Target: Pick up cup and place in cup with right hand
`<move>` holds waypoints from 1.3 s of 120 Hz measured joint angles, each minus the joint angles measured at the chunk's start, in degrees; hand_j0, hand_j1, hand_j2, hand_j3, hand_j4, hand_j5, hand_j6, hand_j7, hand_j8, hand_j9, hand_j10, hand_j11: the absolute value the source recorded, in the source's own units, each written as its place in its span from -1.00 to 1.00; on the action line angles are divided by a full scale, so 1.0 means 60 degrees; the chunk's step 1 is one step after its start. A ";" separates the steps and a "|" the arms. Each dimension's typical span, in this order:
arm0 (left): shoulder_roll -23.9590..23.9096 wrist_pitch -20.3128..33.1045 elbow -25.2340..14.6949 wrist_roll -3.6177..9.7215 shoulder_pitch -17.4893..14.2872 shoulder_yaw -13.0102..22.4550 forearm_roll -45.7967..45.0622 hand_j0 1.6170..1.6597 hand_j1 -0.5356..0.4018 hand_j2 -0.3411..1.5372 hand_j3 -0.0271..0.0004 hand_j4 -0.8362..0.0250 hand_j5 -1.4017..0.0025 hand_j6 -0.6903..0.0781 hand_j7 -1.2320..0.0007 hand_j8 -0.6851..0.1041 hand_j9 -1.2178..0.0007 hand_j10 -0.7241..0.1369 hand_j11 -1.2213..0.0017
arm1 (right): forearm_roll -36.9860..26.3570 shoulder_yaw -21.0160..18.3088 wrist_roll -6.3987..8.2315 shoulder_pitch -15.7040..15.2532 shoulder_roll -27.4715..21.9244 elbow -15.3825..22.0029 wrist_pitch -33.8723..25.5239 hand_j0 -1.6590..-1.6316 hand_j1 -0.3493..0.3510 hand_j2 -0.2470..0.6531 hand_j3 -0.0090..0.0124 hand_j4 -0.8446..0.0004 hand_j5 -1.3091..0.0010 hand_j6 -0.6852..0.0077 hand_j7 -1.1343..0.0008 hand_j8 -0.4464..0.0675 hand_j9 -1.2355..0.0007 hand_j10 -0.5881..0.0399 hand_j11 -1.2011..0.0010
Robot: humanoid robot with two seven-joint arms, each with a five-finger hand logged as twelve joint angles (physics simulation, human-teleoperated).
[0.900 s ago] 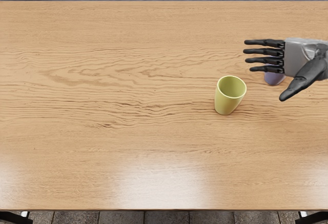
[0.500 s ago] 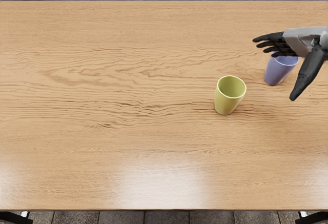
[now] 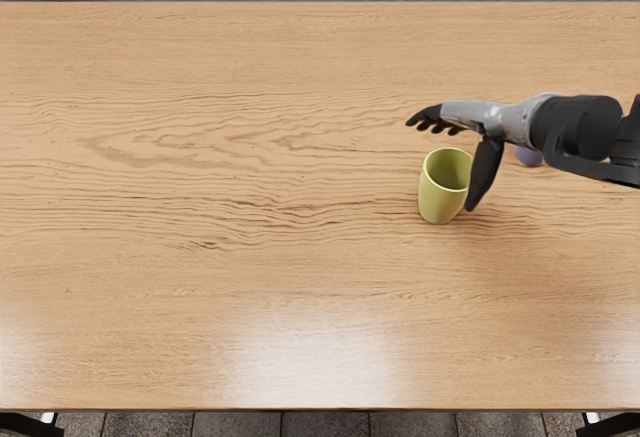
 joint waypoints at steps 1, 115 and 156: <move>0.0000 0.0000 0.0000 0.0000 0.0000 0.0000 0.0000 0.92 0.89 -0.64 0.97 0.94 1.00 0.80 1.00 0.74 1.00 0.68 1.00 | -0.0027 -0.0032 0.0000 -0.0001 0.0018 0.0000 -0.0047 -0.93 -0.48 -0.52 -0.16 0.63 0.70 0.53 0.65 0.13 0.68 0.38 0.67; 0.0000 0.0000 0.0000 0.0000 0.0000 0.0001 0.0000 0.92 0.89 -0.64 0.97 0.94 1.00 0.80 1.00 0.74 1.00 0.68 1.00 | -0.0792 -0.1083 -0.0003 -0.0363 0.0458 0.0067 -0.2182 -0.69 0.22 -0.58 -0.16 -0.05 0.10 -0.32 -0.02 -0.62 0.05 -0.01 0.01; 0.0000 0.0000 0.0000 0.0000 0.0000 0.0000 0.0000 0.92 0.89 -0.64 0.97 0.94 1.00 0.80 1.00 0.74 1.00 0.68 1.00 | -0.0688 -0.0045 -0.0004 -0.0271 0.0258 0.0440 -0.1272 -0.71 0.32 -0.49 -0.16 -0.10 0.02 -0.40 -0.10 -0.46 -0.04 0.14 -0.06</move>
